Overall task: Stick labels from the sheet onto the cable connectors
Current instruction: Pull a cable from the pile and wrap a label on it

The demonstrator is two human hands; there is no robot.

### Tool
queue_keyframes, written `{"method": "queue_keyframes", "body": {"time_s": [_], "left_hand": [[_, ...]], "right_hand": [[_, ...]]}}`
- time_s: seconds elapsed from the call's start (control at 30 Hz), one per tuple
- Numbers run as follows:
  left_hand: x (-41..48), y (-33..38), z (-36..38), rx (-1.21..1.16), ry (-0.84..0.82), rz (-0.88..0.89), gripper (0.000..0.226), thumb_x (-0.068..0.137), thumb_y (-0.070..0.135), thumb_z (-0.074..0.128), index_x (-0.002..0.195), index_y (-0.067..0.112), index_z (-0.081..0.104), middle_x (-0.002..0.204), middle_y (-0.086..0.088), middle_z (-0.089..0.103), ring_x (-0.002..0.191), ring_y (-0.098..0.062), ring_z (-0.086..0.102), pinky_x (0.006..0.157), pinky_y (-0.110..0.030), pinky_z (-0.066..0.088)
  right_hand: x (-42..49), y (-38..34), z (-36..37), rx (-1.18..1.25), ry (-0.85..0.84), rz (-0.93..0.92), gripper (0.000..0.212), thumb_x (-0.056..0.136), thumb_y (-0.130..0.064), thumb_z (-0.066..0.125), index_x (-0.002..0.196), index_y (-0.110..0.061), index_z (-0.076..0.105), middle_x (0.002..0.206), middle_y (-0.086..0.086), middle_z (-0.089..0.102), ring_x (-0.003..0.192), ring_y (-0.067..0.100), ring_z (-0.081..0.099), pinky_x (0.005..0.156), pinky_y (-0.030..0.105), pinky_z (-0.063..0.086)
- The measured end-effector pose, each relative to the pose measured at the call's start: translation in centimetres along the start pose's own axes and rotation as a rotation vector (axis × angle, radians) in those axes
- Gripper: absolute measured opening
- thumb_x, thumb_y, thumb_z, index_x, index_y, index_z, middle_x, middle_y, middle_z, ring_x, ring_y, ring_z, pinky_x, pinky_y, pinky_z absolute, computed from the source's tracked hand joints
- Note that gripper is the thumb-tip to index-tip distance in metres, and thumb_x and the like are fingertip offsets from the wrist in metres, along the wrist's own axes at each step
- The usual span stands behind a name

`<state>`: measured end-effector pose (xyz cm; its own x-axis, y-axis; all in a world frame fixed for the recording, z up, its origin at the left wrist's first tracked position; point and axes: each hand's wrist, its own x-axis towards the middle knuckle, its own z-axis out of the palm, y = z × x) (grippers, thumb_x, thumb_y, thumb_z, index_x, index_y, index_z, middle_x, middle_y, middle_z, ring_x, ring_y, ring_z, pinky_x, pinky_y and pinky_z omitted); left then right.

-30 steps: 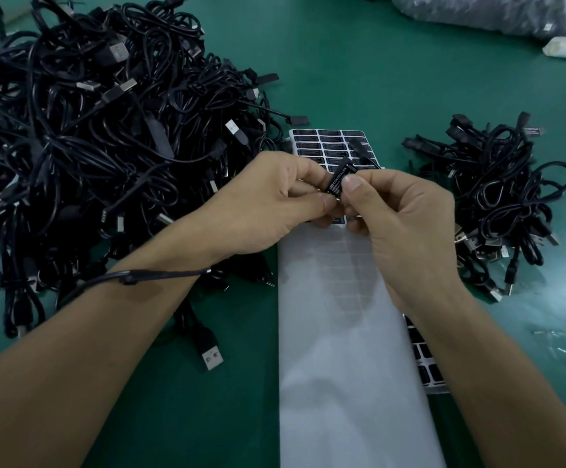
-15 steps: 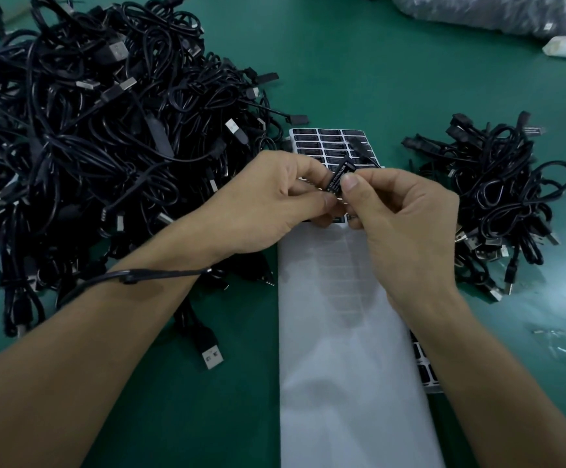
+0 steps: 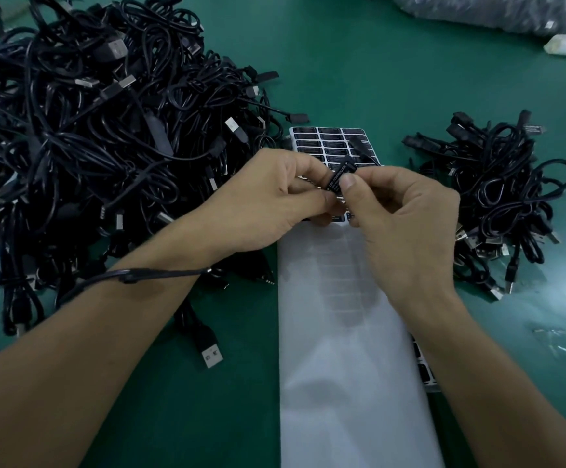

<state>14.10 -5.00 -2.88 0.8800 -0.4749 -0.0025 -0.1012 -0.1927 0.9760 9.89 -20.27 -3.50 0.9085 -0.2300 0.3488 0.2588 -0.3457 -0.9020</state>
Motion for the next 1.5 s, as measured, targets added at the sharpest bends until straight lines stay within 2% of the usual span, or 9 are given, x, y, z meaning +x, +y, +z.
{"method": "queue_keyframes", "body": {"time_s": [0.1,0.3,0.43,0.6,0.73,1.03,1.23,1.5], "left_hand": [[0.00,0.01,0.00,-0.003,0.005,-0.002,0.010,0.096,0.006,0.065,0.104,0.001,0.069,0.085,-0.017,0.077,0.079,-0.016,0.072,0.090,-0.031,0.057],[-0.04,-0.01,0.11,0.000,0.014,0.004,0.009,0.095,0.005,0.065,0.102,0.003,0.070,0.078,-0.008,0.078,0.075,-0.011,0.072,0.085,-0.023,0.057],[0.06,-0.10,0.29,-0.011,0.036,-0.004,0.009,0.095,0.002,0.064,0.100,0.003,0.070,0.075,-0.002,0.078,0.075,-0.012,0.074,0.084,-0.026,0.060],[0.15,-0.29,0.62,-0.051,0.067,0.010,0.015,0.097,0.003,0.061,0.087,0.010,0.069,0.070,-0.001,0.075,0.070,-0.011,0.073,0.072,-0.022,0.058],[0.16,-0.43,0.62,-0.066,0.050,0.017,0.015,0.098,0.002,0.060,0.087,0.010,0.068,0.067,0.001,0.075,0.067,-0.008,0.071,0.070,-0.019,0.056],[0.24,-0.50,0.42,-0.065,-0.001,0.017,0.011,0.099,0.003,0.059,0.097,0.008,0.068,0.073,0.002,0.077,0.076,-0.009,0.073,0.078,-0.021,0.058],[0.30,-0.49,0.39,-0.060,0.001,0.015,0.010,0.099,0.005,0.060,0.097,0.010,0.069,0.077,-0.001,0.077,0.079,-0.013,0.074,0.081,-0.026,0.060],[0.09,-0.14,0.58,-0.072,0.030,0.043,0.016,0.098,-0.005,0.057,0.088,0.005,0.064,0.064,0.002,0.073,0.063,-0.006,0.070,0.067,-0.018,0.054]], "right_hand": [[-0.02,-0.02,0.00,-0.002,0.003,0.001,0.024,0.090,-0.015,0.072,0.076,-0.034,0.069,0.060,-0.023,0.066,0.054,-0.005,0.061,0.058,0.007,0.045],[-0.15,-0.07,0.06,-0.008,0.034,0.030,0.022,0.089,-0.018,0.073,0.073,-0.033,0.070,0.060,-0.020,0.068,0.054,-0.004,0.061,0.059,0.010,0.047],[-0.17,-0.12,0.25,-0.024,0.067,0.050,0.019,0.088,-0.019,0.073,0.074,-0.031,0.072,0.062,-0.018,0.070,0.055,-0.003,0.062,0.061,0.013,0.048],[-0.33,-0.13,0.57,-0.032,0.099,0.071,0.016,0.086,-0.019,0.074,0.075,-0.030,0.074,0.066,-0.016,0.072,0.061,0.003,0.068,0.065,0.018,0.052],[-0.30,0.01,0.53,-0.047,0.117,0.086,0.011,0.085,-0.020,0.075,0.078,-0.029,0.075,0.068,-0.015,0.073,0.065,0.004,0.070,0.069,0.024,0.056],[-0.15,0.29,0.51,0.021,0.111,0.107,0.016,0.086,-0.017,0.073,0.074,-0.027,0.073,0.064,-0.014,0.072,0.060,0.001,0.069,0.061,0.015,0.050],[-0.07,0.25,0.45,0.031,0.102,0.105,0.018,0.087,-0.016,0.074,0.074,-0.028,0.073,0.062,-0.015,0.072,0.058,-0.001,0.068,0.060,0.014,0.050],[-0.24,-0.12,0.54,-0.037,0.128,0.073,0.014,0.082,-0.019,0.077,0.075,-0.030,0.074,0.067,-0.015,0.073,0.065,0.007,0.072,0.070,0.028,0.059]]}}
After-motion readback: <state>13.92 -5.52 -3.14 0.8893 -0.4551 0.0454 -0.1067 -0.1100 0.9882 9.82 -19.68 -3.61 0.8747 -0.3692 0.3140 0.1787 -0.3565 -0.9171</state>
